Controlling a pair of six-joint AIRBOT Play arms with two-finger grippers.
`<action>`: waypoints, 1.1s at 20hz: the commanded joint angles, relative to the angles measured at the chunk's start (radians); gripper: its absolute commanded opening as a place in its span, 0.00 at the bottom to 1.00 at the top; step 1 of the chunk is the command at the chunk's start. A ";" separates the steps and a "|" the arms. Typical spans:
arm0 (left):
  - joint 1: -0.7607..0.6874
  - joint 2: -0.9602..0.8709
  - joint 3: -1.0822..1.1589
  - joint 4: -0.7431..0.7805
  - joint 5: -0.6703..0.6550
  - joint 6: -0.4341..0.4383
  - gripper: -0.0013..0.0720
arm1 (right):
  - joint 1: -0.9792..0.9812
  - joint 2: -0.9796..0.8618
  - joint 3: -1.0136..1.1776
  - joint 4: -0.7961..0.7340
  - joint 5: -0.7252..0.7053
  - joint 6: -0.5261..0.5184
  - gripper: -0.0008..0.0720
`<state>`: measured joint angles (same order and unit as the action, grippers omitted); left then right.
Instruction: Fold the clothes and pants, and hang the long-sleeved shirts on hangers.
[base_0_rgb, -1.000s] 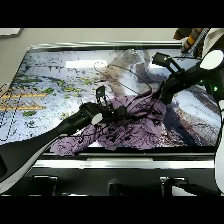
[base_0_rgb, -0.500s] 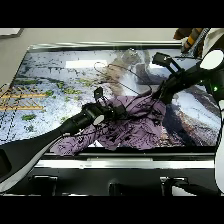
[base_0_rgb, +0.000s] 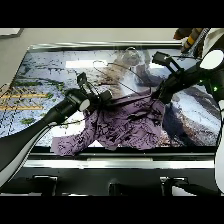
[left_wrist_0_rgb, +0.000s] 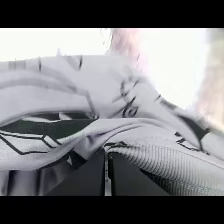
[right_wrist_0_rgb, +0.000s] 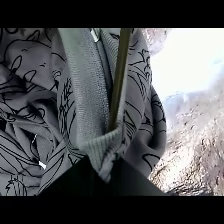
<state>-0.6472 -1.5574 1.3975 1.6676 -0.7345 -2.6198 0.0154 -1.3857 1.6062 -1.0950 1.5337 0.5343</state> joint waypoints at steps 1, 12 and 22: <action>0.016 0.005 0.038 -0.003 0.013 0.059 0.05 | 0.000 0.001 0.000 0.011 0.007 0.009 0.06; 0.188 0.005 0.115 -0.057 0.029 0.174 0.05 | 0.001 0.072 0.000 0.011 0.047 0.065 0.06; 0.299 0.004 0.117 -0.211 0.136 0.320 0.05 | 0.003 0.075 0.000 0.037 0.092 0.091 0.06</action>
<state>-0.3710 -1.5528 1.5135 1.5063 -0.6491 -2.3528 0.0174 -1.3117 1.6062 -1.0664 1.6127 0.6167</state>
